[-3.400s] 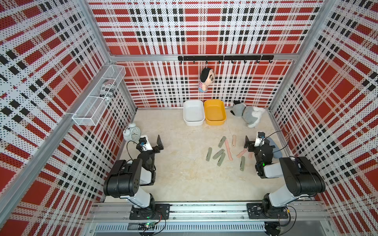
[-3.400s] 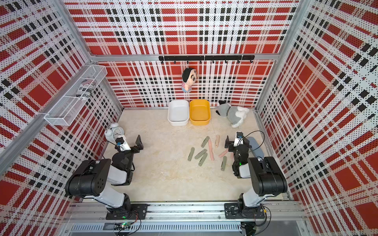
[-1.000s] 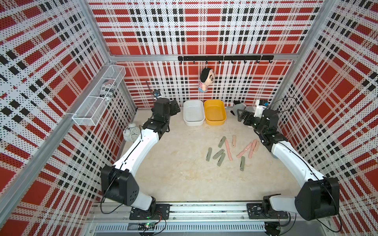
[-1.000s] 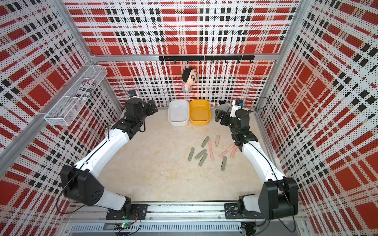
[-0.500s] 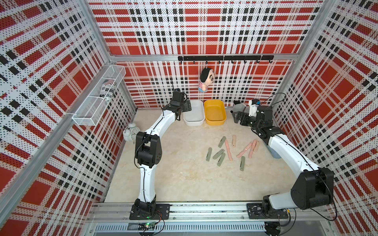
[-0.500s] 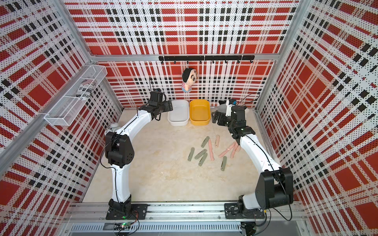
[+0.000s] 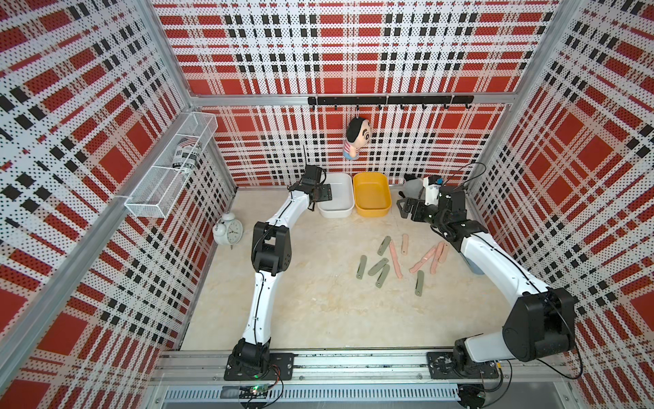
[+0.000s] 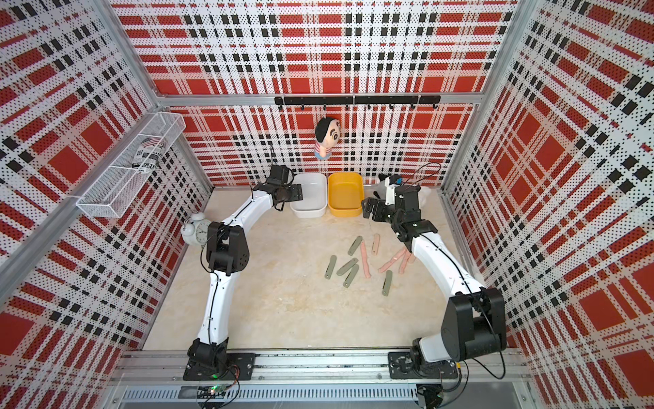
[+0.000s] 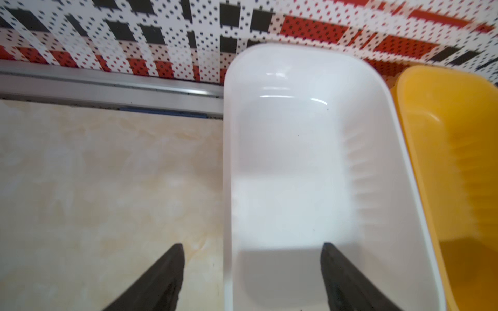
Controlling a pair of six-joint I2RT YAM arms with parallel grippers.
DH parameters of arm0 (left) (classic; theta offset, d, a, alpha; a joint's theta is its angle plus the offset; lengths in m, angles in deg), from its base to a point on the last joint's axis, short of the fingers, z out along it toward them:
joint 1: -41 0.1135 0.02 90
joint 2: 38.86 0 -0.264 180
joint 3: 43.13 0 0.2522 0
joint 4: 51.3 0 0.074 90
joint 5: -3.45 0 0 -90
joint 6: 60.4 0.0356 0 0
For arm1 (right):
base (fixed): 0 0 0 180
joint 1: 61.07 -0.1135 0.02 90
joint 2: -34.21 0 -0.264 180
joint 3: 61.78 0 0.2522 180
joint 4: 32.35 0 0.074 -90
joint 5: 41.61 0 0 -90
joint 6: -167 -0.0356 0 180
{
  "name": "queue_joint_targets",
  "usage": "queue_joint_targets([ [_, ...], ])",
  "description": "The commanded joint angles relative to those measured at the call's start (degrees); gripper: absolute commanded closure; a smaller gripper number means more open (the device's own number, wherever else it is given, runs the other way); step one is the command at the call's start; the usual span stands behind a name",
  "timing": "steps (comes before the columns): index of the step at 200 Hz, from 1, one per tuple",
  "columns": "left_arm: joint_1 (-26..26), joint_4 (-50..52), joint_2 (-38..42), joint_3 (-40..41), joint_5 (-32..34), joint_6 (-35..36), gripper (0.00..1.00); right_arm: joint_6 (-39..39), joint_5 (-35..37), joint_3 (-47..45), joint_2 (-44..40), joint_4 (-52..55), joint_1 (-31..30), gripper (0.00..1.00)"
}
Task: Place the fruit knives into the storage box by color
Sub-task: Move the storage box to the center of the board.
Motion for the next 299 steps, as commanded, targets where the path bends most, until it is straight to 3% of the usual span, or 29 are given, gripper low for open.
queue_joint_targets([
  [1,0.3,1.9,-1.6,-1.3,0.0,0.9,0.21,0.6,0.1,-0.6,0.0,0.3,-0.5,0.0],
  [41,0.5,2.1,-2.8,-1.5,2.1,1.6,0.26,0.9,0.4,-0.8,0.4,0.3,-0.5,0.0],
  [78,0.5,2.5,-3.6,-2.0,2.5,1.9,0.47,0.9,0.8,-0.9,1.1,0.3,-0.5,0.0],
  [150,0.5,2.7,-4.2,-2.8,2.4,1.7,0.67,1.0,0.6,-0.9,1.8,0.5,-0.5,0.0],
  [225,0.4,3.3,-4.3,-3.4,2.8,2.4,0.78,1.0,0.3,-1.6,1.8,0.4,-0.5,0.0],
  [299,0.5,4.8,-4.2,-4.9,4.0,3.0,0.98,0.9,0.3,-1.6,1.9,0.4,-0.6,0.0],
])
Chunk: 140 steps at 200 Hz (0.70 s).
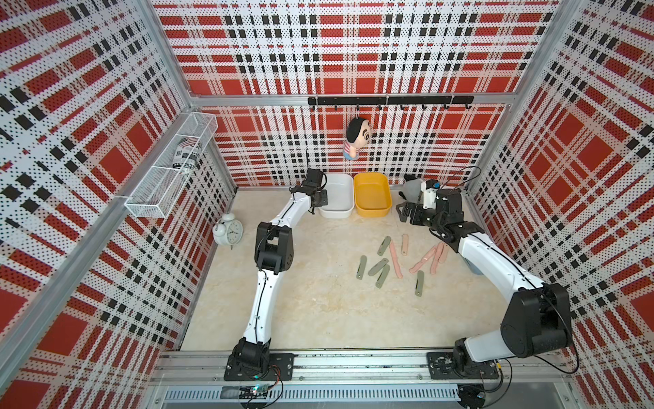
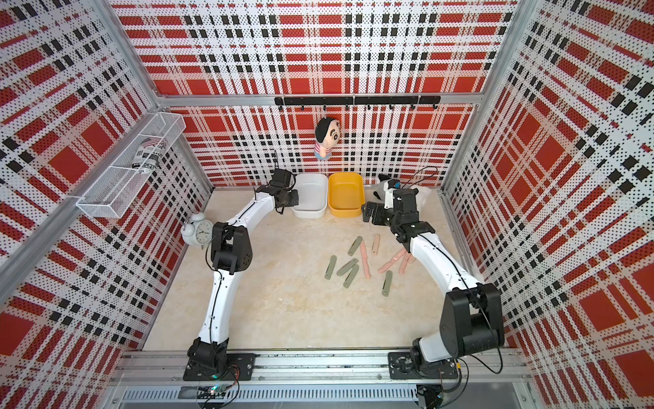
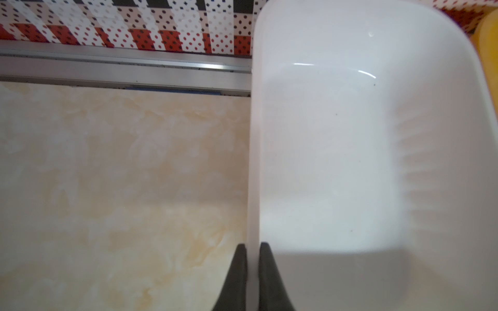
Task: Place the fruit knives into the storage box by color
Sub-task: Move the storage box to the center of the board.
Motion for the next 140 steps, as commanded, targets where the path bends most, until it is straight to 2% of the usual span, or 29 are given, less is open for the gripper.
queue_joint_targets([
  [1,0.3,1.1,-1.2,-1.6,1.0,0.7,0.98,0.5,0.0,-0.5,0.5,0.2,-0.4,0.0],
  [50,0.3,1.1,1.0,-0.3,-0.5,0.1,1.0,0.6,0.1,-0.6,0.6,0.2,-0.4,0.0],
  [53,1.9,1.0,1.3,0.0,-0.6,0.1,1.0,0.6,0.1,-0.6,0.6,0.2,-0.4,0.0],
  [64,2.4,0.7,2.5,1.1,-1.1,0.1,1.0,0.7,0.1,-0.6,0.5,0.2,-0.4,0.0],
  [118,3.1,-1.1,10.1,8.9,-2.6,0.6,1.0,0.6,0.1,-0.6,0.5,0.2,-0.5,0.0],
  [140,2.8,-1.8,14.5,14.6,-2.6,0.7,1.0,0.5,0.0,-0.6,0.5,0.2,-0.6,0.0],
])
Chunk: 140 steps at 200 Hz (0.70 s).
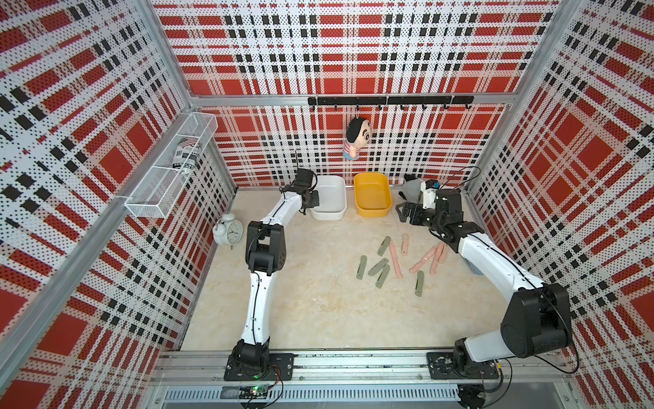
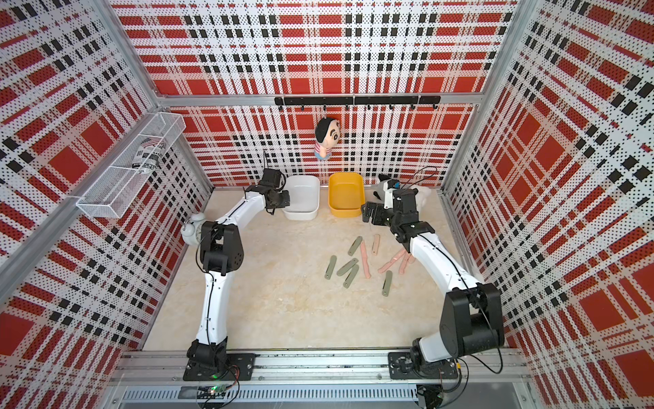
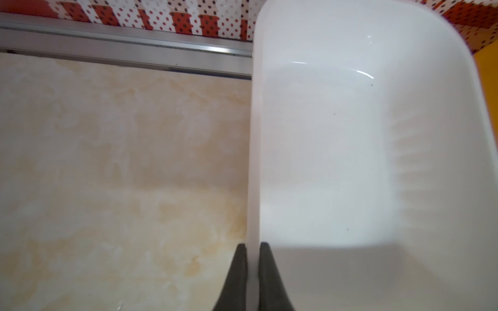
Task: Place the fruit knives into the storage box by color
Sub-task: Move the storage box to the center of the board.
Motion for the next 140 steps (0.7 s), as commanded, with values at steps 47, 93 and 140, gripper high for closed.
queue_joint_targets([
  [47,-1.1,-9.2,20.9,24.5,-1.8,-1.5,1.0,0.4,0.0,0.0,1.4,0.7,-1.5,0.0],
  [93,-3.9,-12.7,34.7,43.0,-0.9,-3.3,1.0,0.7,0.8,0.8,2.2,1.4,-3.8,0.0],
  [140,-4.8,-14.9,48.3,58.9,-2.9,-5.5,1.0,1.1,1.8,1.6,2.8,2.2,-6.1,0.0],
])
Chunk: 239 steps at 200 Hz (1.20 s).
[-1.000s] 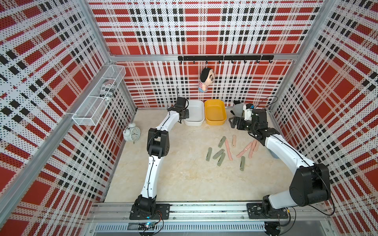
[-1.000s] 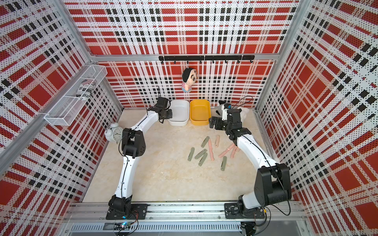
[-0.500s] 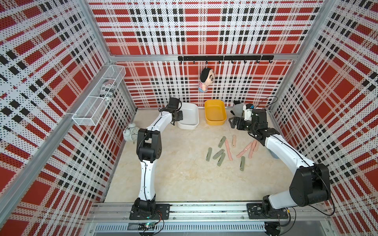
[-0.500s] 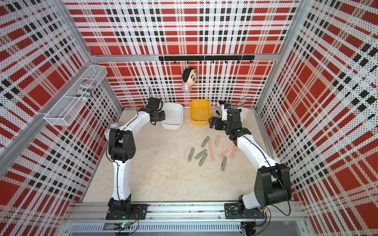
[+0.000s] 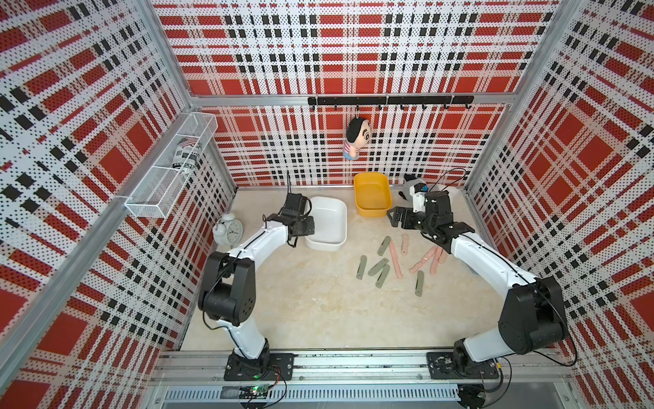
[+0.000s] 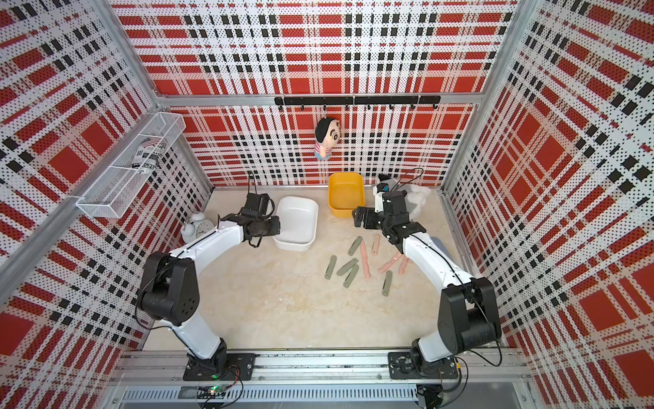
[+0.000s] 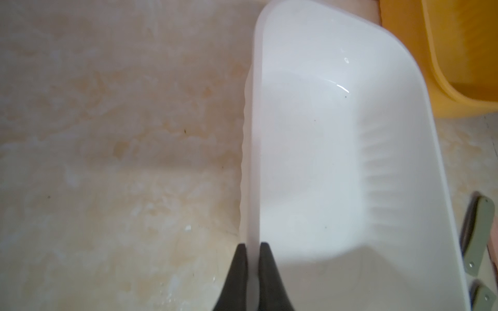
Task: Place the fruit knives into the storage box by color
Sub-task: Move the storage box to the center of the board.
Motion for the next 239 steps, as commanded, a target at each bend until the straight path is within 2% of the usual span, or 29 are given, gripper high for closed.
queue_joint_targets([
  [1,-0.7,-3.7,6.6,5.3,-1.2,-2.0,1.0,1.0,1.2,1.6,0.9,1.2,-1.4,0.0],
  [47,-3.2,-3.2,18.8,16.6,-0.7,-7.7,1.0,0.5,1.4,3.1,2.6,1.5,-2.6,0.0],
  [102,-12.0,-2.9,27.1,25.5,2.0,-14.8,1.0,0.7,1.6,5.7,5.0,2.9,-4.5,0.0],
  [129,-14.8,-2.2,29.1,29.2,4.5,-17.1,1.0,1.0,1.7,6.4,5.6,3.8,-4.9,0.0],
  [162,-18.4,-0.7,28.9,29.3,10.0,-19.6,1.0,1.5,2.0,7.1,5.7,4.8,-5.3,0.0],
  [239,-17.2,-6.3,30.1,38.2,11.3,-25.4,1.0,2.0,1.9,6.6,6.2,5.7,-6.5,0.0],
])
